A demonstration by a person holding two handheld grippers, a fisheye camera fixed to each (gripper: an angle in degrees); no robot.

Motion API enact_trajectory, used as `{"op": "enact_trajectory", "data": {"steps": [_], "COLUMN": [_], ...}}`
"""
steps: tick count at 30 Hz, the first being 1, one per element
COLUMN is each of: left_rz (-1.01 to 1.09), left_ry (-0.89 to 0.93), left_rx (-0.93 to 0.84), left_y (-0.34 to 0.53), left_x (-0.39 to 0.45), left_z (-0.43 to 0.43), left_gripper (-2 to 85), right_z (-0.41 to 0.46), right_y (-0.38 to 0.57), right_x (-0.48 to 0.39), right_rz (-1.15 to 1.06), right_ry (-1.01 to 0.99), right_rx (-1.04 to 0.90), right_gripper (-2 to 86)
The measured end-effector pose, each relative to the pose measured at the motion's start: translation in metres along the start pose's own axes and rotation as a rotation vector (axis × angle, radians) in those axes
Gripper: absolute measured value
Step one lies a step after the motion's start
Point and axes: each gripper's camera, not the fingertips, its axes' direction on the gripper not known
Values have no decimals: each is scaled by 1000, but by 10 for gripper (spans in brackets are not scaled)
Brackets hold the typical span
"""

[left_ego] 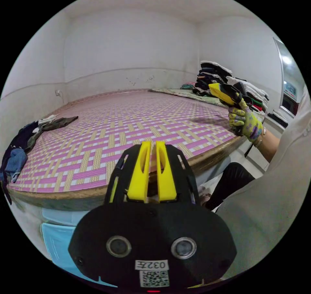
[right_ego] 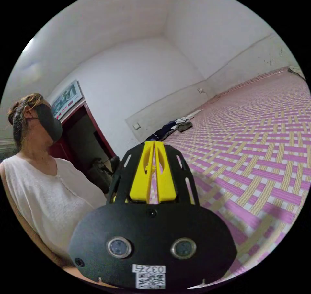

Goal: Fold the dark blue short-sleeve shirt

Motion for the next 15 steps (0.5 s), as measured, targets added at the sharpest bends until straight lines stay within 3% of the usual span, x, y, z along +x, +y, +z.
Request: {"op": "enact_trajectory", "data": {"steps": [13,15], "left_rz": [-76,-130], "left_ry": [12,96], "left_rx": [61,71], "left_y": [-10,-17], "left_x": [-63,-90], "left_z": [23,24], "left_gripper": [-9,-9], "right_z": [-69,-76], "right_y": [-56,-67], "right_x": [29,31], "right_rz": [66,74], "right_ry": [-79,-74], "right_rx": [62,63], "right_gripper": [-10,-10]}}
